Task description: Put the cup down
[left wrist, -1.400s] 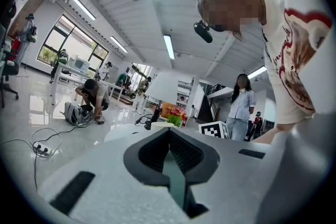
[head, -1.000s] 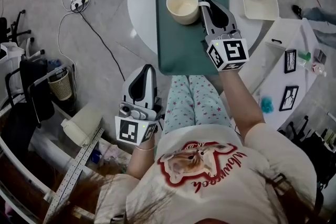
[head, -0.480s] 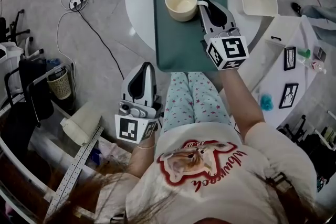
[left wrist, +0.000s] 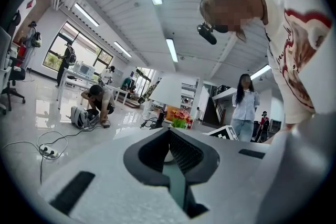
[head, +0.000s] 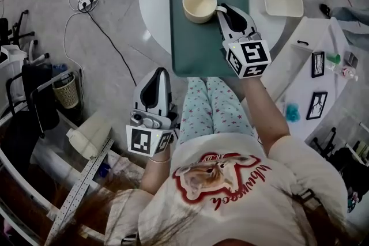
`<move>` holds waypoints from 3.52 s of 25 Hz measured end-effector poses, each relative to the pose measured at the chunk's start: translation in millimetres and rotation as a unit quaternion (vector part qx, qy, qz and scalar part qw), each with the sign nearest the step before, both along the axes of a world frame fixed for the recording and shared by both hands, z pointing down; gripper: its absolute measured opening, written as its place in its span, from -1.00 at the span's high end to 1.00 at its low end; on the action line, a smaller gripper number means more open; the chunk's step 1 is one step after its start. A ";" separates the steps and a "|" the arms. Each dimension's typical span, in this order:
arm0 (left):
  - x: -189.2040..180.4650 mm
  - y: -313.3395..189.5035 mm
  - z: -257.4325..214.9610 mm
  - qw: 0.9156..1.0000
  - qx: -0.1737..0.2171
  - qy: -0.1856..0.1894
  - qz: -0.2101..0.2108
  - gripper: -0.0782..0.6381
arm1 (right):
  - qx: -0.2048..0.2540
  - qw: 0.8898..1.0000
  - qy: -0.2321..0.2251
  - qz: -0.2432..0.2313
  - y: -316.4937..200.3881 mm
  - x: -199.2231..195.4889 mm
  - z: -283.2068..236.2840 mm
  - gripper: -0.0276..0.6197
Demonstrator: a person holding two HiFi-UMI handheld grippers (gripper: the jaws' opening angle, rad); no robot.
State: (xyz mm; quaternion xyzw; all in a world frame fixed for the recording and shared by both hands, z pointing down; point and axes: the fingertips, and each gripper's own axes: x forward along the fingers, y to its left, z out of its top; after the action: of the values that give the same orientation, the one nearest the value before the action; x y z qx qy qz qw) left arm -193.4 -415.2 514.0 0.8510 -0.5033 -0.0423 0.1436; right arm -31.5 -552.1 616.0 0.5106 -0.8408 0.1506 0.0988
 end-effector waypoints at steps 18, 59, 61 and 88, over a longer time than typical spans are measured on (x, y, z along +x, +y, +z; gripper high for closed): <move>9.9 1.4 -5.9 1.000 0.008 -0.005 0.009 0.74 | -0.008 0.998 0.060 -0.018 4.1 0.2 6.9 0.74; 84.1 -37.9 -108.5 0.989 0.093 -0.018 0.115 0.74 | 0.156 0.987 -0.001 -0.031 45.0 15.5 -215.8 0.74; 89.2 -40.6 -123.0 0.987 0.108 -0.020 0.121 0.74 | 0.172 0.985 0.001 -0.033 49.3 15.1 -232.1 0.74; 130.3 -30.3 -196.9 0.977 0.184 -0.042 0.102 0.74 | 0.237 0.969 -0.026 -0.066 88.7 29.3 -308.1 0.82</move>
State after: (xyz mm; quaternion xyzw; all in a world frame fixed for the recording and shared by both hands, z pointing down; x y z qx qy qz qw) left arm -63.2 -445.5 317.0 0.9109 -0.4027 -0.0834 -0.0326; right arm -2.2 -463.4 307.8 0.4585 -0.8867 -0.0461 -0.0372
